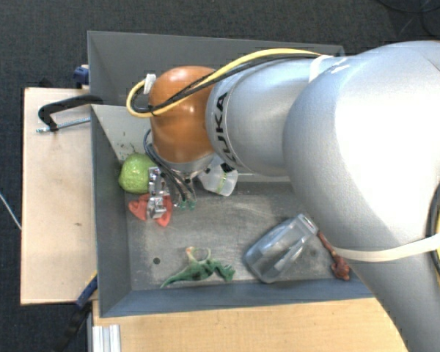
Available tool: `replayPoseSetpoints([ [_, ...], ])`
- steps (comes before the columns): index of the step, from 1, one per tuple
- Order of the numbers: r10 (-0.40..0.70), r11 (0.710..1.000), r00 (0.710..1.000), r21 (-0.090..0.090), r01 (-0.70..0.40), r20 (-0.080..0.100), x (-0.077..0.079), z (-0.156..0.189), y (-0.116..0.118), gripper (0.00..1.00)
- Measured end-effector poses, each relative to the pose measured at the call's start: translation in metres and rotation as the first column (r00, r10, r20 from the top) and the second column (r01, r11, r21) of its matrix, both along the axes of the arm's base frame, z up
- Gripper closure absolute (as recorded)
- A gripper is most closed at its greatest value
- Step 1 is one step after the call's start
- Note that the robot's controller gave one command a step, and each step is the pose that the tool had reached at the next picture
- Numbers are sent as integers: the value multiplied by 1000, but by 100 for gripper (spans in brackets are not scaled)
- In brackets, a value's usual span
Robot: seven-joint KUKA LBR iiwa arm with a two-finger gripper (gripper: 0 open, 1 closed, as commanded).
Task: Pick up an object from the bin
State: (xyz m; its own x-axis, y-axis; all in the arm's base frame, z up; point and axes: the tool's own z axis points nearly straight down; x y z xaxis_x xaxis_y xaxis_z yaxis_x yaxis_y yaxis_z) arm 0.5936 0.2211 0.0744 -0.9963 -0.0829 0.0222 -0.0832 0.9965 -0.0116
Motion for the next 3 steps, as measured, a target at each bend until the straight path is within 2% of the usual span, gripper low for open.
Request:
replayPoseSetpoints([
  [1,0,1000,1000,0,0,0,0,0,0,100],
  [2,30,999,999,14,-31,21,-4,62,0,100],
  [3,19,1000,999,19,-20,36,-2,76,-2,100],
])
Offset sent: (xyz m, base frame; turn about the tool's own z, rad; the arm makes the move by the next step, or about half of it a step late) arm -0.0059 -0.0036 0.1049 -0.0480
